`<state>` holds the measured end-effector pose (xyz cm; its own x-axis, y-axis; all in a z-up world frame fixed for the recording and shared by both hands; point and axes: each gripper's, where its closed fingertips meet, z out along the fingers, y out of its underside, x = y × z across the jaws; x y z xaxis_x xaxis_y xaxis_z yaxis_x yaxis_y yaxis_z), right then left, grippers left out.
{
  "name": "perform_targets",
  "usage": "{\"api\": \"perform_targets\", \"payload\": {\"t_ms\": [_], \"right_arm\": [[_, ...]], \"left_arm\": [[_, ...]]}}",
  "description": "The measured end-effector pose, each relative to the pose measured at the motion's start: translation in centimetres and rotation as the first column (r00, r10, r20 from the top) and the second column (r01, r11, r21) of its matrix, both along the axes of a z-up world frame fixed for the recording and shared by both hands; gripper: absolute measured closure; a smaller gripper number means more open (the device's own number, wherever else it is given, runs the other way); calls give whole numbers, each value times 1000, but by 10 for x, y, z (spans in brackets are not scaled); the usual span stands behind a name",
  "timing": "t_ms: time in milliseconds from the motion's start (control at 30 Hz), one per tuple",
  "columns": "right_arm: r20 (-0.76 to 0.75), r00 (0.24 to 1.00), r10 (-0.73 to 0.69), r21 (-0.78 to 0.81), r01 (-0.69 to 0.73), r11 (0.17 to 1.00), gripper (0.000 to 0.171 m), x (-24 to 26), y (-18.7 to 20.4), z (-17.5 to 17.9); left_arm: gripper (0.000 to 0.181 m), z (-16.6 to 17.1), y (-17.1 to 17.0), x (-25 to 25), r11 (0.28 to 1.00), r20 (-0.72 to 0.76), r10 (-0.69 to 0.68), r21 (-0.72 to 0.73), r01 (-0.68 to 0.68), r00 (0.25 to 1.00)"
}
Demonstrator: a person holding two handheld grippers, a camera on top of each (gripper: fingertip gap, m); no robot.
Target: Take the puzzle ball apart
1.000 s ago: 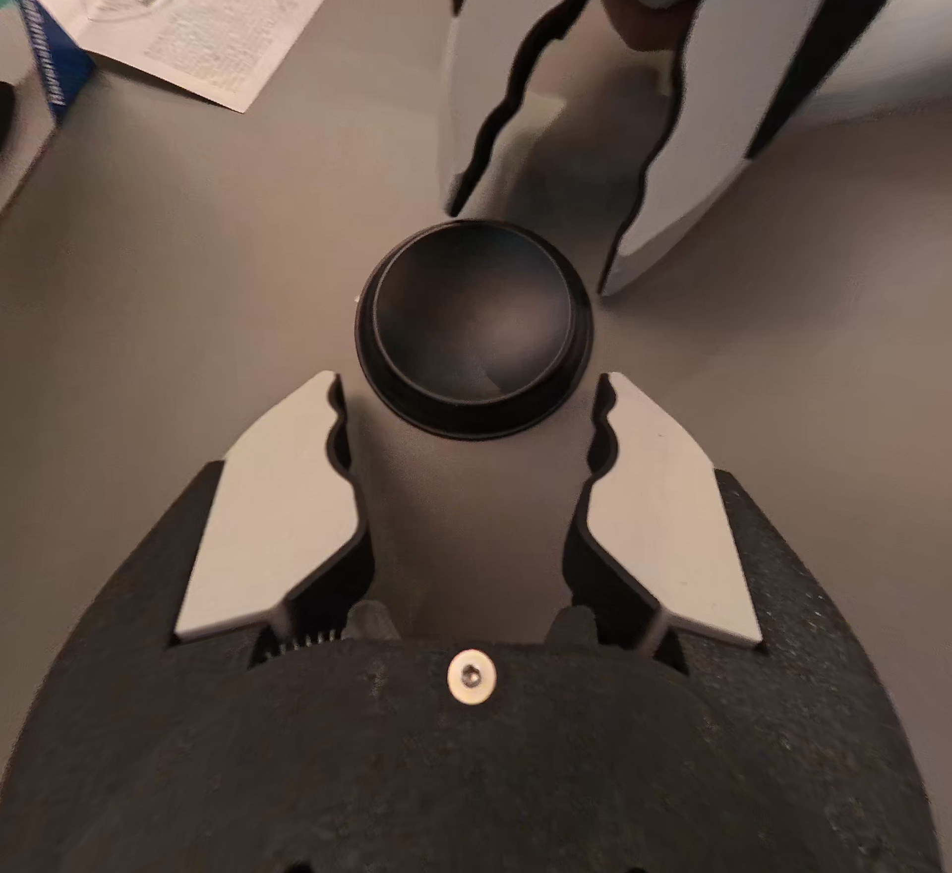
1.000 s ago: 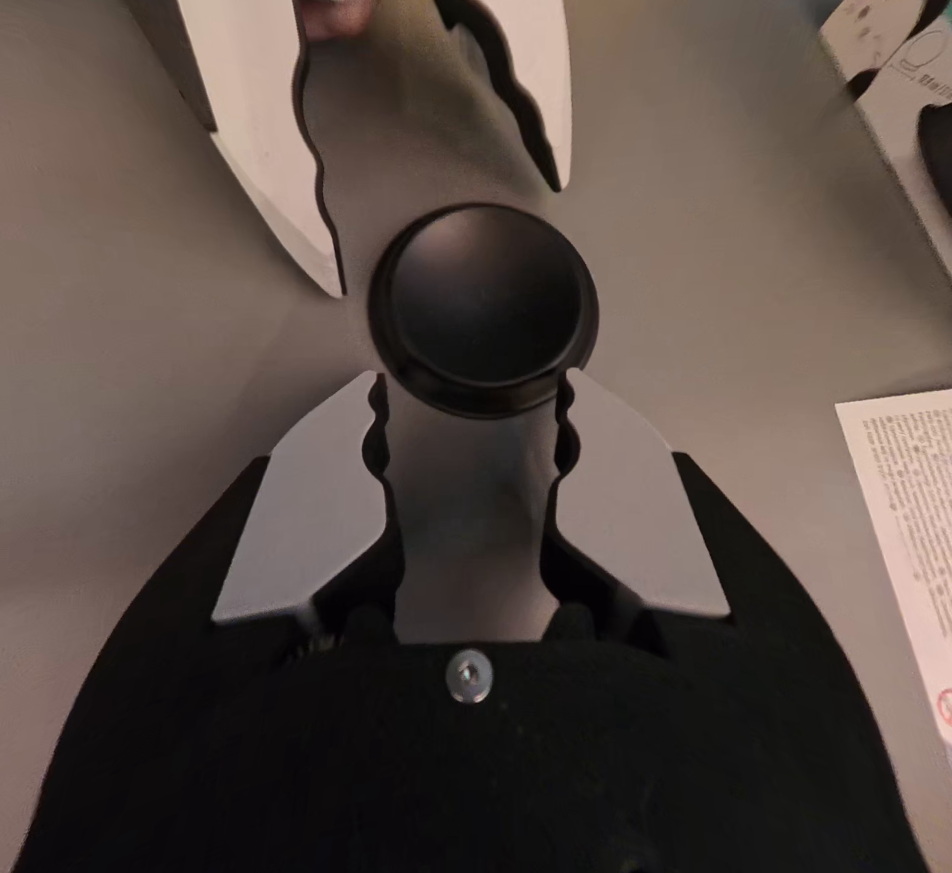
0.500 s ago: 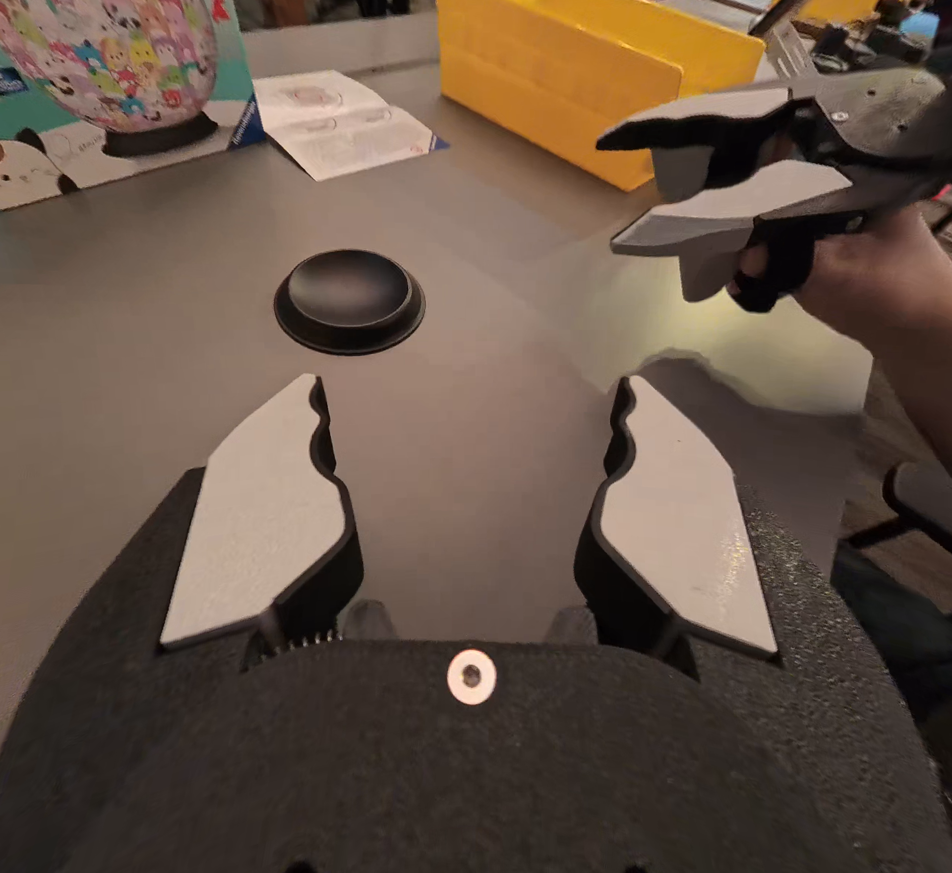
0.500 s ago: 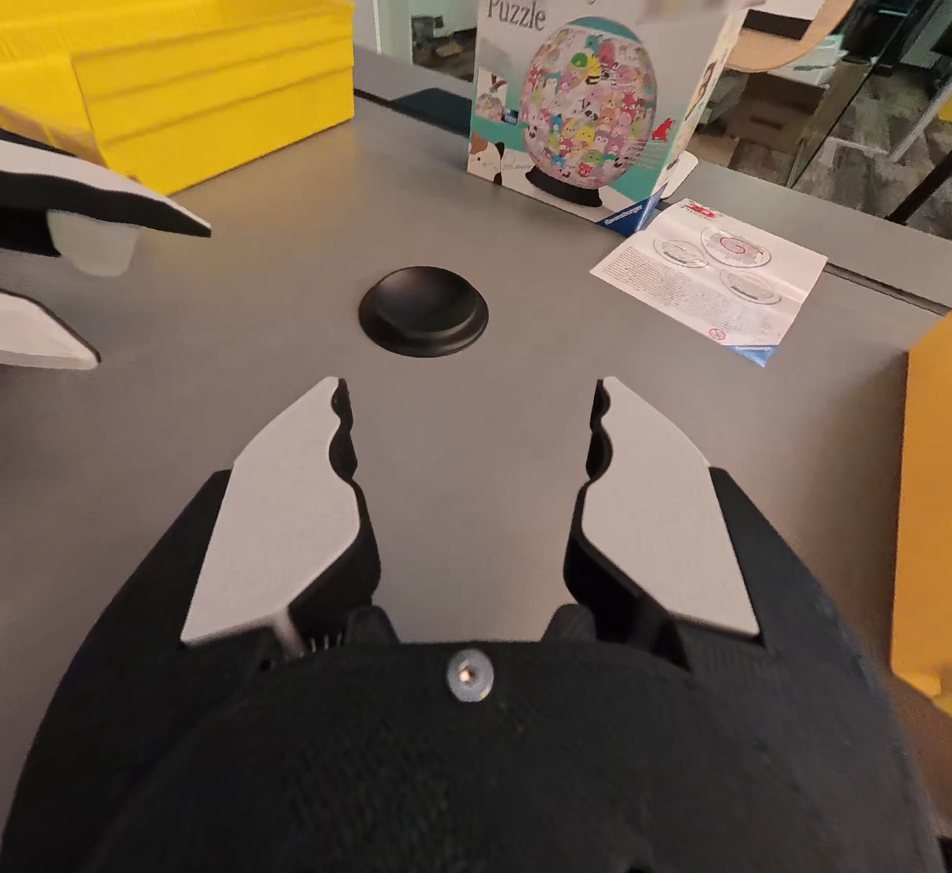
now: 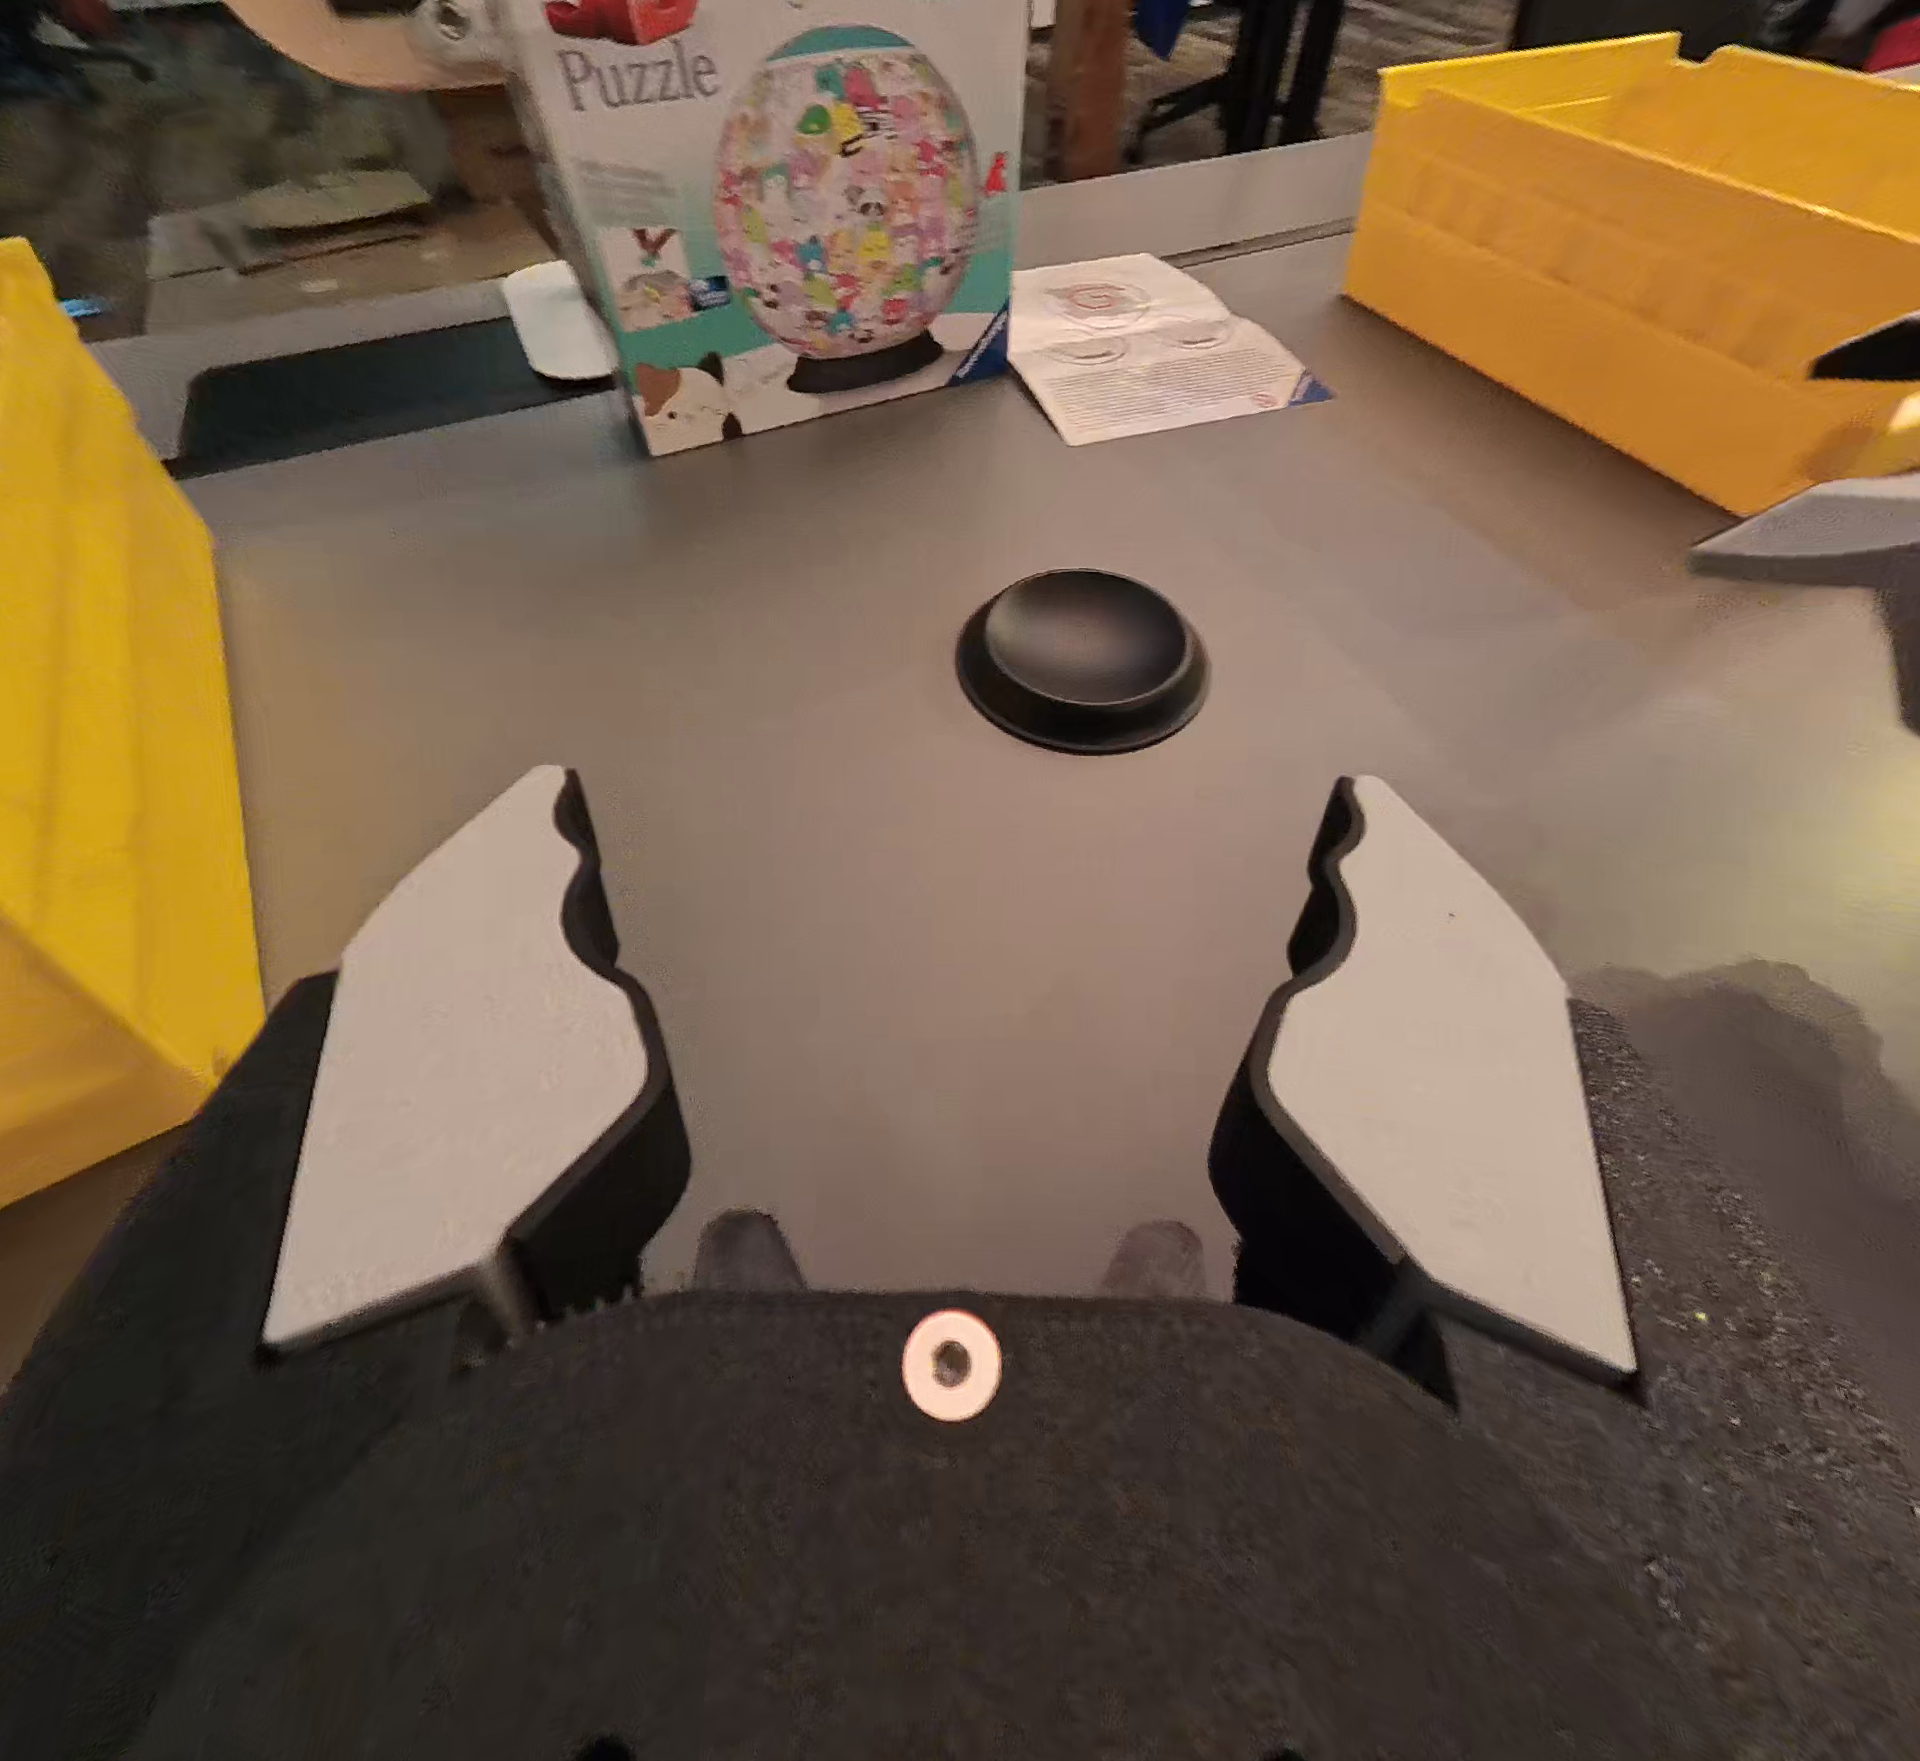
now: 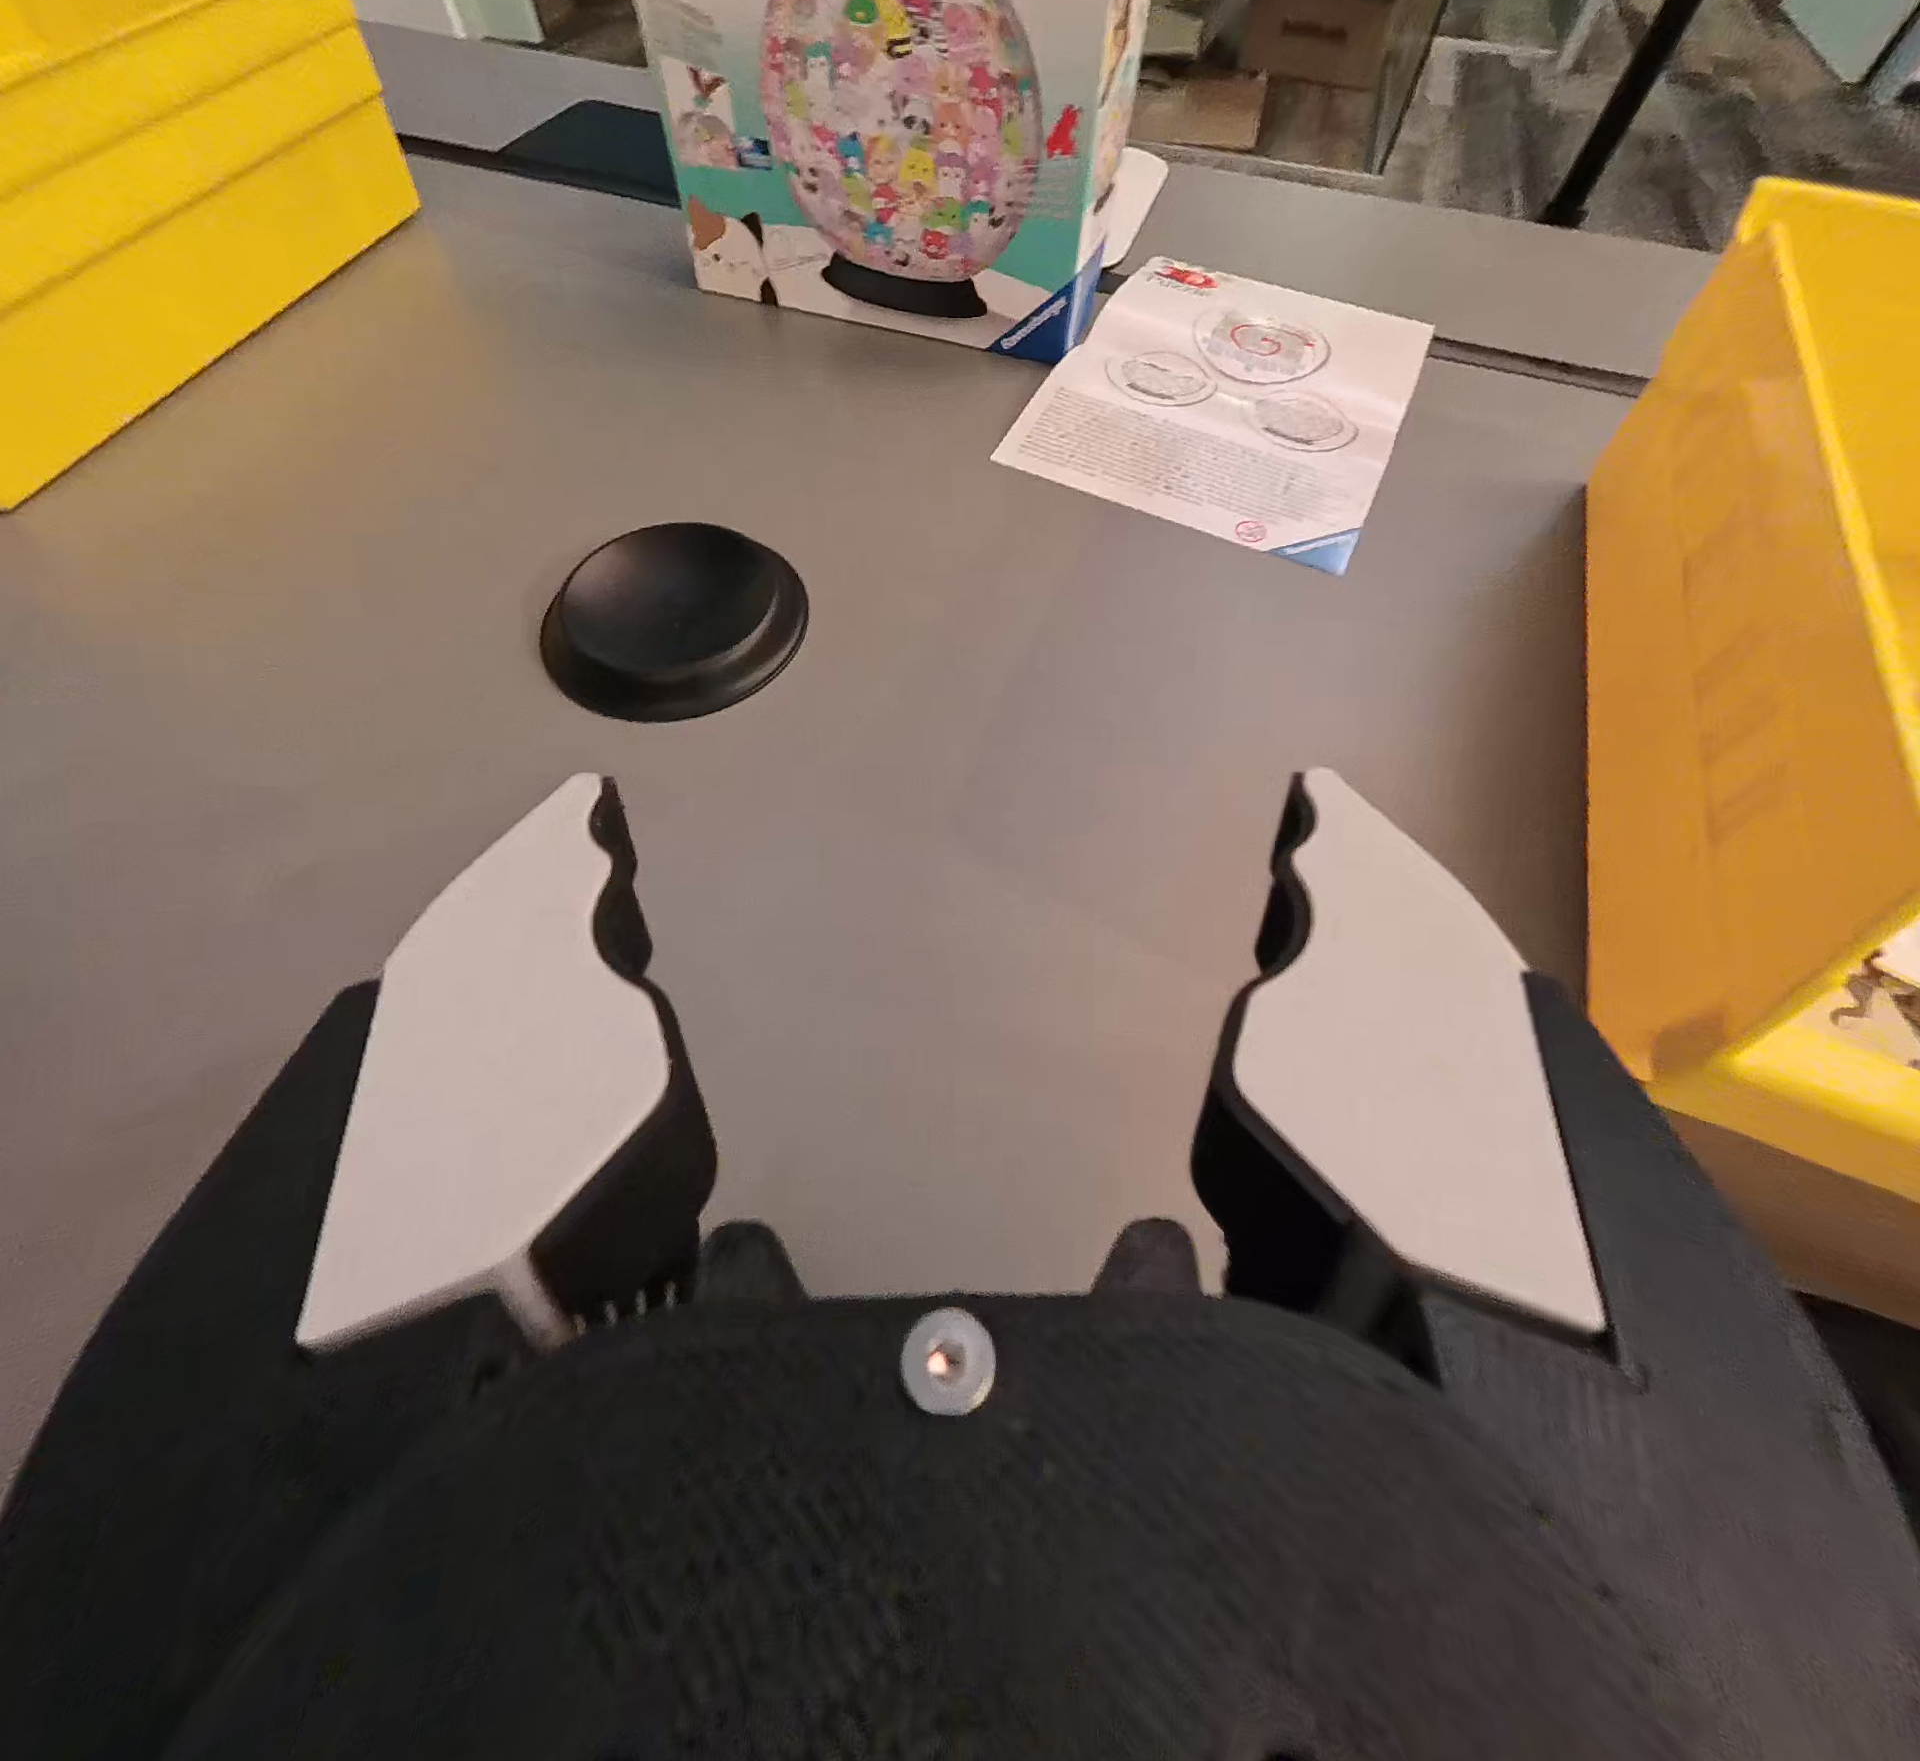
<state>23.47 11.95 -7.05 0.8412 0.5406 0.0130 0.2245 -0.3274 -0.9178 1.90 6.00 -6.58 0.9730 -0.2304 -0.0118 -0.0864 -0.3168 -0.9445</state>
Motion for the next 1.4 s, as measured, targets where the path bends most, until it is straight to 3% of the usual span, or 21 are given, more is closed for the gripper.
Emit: {"api": "perform_targets", "payload": {"t_ms": [233,567,1100,1400], "right_arm": [[58,995,-84,-39,86,996,33,7,18,-2],[186,976,-113,-80,129,988,32,-1,34,-38],[164,977,-139,-188,170,967,33,-10,39,-77],[155,976,-153,-215,184,959,33,-11,46,-80]], "left_arm": [[36,-14,12,-10,994,24,89,-66,-87,996],[36,-37,27,-20,977,41,169,-142,-162,985],[39,-60,33,-30,953,45,225,-220,-210,973],[36,-89,27,-24,886,25,239,-414,-208,971]]}}
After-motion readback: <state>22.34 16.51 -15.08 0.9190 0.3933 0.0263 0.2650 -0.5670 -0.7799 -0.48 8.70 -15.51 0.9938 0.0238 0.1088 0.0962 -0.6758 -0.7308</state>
